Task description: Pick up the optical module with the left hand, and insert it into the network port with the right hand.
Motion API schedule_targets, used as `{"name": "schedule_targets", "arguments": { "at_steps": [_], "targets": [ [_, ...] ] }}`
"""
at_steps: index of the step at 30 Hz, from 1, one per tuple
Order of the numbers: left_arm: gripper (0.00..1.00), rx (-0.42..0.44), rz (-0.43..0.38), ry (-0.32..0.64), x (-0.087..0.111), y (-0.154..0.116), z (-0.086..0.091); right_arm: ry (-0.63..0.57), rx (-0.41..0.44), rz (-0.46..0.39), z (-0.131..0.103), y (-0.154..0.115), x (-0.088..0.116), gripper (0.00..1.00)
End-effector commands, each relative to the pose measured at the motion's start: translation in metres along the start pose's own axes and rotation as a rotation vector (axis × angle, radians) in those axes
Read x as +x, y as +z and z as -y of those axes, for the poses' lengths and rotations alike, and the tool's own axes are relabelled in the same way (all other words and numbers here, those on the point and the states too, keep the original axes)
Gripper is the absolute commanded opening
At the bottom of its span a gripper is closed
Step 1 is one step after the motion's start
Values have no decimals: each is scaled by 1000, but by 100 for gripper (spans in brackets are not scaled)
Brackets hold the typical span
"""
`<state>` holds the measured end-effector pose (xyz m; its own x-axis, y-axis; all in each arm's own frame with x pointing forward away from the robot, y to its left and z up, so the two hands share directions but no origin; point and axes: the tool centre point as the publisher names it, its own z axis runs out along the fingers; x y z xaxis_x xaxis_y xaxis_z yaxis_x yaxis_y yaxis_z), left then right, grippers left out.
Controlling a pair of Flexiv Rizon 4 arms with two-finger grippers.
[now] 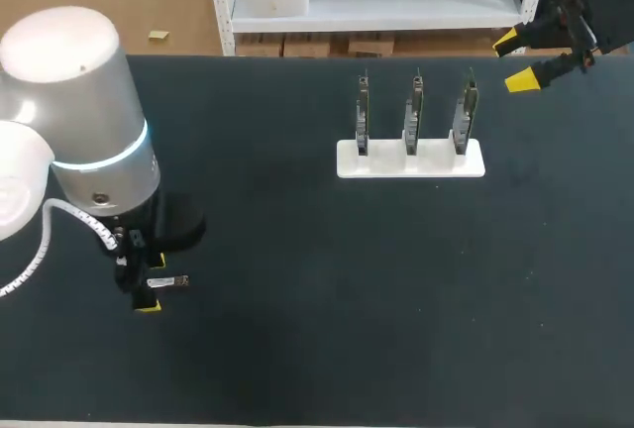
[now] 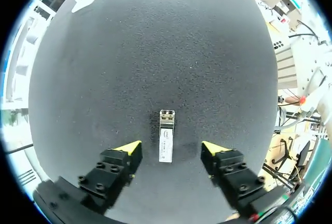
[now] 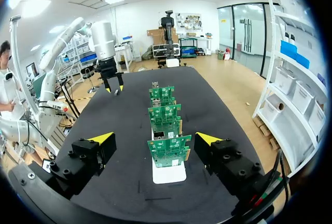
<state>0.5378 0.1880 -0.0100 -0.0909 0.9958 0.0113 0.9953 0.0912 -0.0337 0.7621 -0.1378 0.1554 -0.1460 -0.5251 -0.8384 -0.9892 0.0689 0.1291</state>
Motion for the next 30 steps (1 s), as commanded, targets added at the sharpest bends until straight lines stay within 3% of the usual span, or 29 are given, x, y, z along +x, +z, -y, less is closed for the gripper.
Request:
{"name": "schedule_targets", "arguments": {
  "at_steps": [1, 15, 19, 22, 24, 30],
  "targets": [
    [0, 9, -1, 3, 0, 1, -2, -1, 2, 0, -1, 0, 0, 100],
    [0, 4, -15, 9, -3, -3, -6, -1, 2, 0, -1, 0, 0, 100],
    [0, -20, 45, -33, -6, -15, -16, -1, 2, 0, -1, 0, 0, 100],
    [0, -39, 190, -130, -11, -30, -33, -1, 2, 0, -1, 0, 0, 100],
    [0, -60, 338, -201, -16, -45, -48, -1, 2, 0, -1, 0, 0, 100],
    [0, -163, 649, -290, -32, -102, -97, -1, 2, 0, -1, 0, 0, 100]
  ]
}}
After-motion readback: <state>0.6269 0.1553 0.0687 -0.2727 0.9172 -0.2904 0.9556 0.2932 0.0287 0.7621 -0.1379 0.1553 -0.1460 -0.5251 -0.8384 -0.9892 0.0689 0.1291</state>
